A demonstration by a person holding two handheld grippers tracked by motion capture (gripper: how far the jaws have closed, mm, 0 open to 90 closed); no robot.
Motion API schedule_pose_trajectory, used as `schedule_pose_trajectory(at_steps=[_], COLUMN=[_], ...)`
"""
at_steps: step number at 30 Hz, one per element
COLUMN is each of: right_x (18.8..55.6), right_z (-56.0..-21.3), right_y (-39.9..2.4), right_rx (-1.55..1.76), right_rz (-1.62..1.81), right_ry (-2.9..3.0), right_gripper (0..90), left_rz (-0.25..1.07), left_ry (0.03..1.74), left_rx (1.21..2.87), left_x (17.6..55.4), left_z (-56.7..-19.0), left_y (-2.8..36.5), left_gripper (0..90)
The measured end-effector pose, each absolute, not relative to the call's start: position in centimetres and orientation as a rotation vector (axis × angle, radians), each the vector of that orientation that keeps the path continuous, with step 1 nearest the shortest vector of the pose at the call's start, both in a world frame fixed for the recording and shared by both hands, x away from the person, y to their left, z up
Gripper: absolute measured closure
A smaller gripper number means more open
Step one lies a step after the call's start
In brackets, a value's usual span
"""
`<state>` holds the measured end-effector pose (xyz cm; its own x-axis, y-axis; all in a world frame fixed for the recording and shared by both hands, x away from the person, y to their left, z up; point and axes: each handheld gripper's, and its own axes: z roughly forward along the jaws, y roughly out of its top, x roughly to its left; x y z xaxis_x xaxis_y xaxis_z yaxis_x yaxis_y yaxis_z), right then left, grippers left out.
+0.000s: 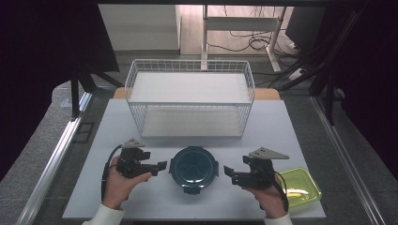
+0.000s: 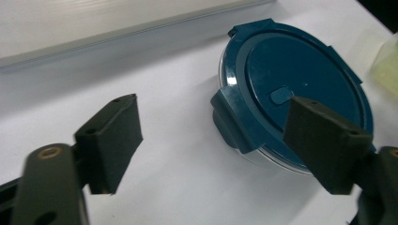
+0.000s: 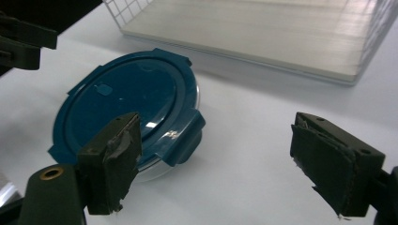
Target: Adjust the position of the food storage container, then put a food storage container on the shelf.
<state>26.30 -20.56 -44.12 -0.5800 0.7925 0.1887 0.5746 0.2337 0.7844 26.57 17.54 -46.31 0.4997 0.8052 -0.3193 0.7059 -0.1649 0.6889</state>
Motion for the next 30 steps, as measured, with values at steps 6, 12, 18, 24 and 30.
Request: schedule_pose_trajectory(at_steps=[6, 12, 18, 24, 30], right_x=[26.3, 26.4, 26.6, 26.9, 27.0], right_z=[-44.1, -44.1, -44.1, -44.6, -45.3], right_y=[-20.6, -20.8, -21.1, -20.8, -19.8], right_rx=[1.278, 1.283, 1.305, 1.364, 1.380], right_rz=[1.309, 1.325, 1.366, 1.371, 1.361], right_ry=[2.245, 2.252, 2.267, 2.294, 2.341], right_gripper=[17.4, 17.9, 17.4, 13.6, 9.7], left_rz=[0.154, 0.149, 0.141, 0.069, -0.014], left_ry=[1.249, 1.242, 1.262, 1.257, 1.265], left_rx=[1.891, 1.870, 1.883, 1.871, 1.850], left_x=[26.6, 26.3, 26.5, 26.9, 27.4], left_z=[-46.3, -46.0, -46.4, -46.7, -47.3], left_y=[17.9, 18.2, 18.1, 17.7, 17.2], left_gripper=[8.1, 7.9, 7.3, 5.7, 3.6])
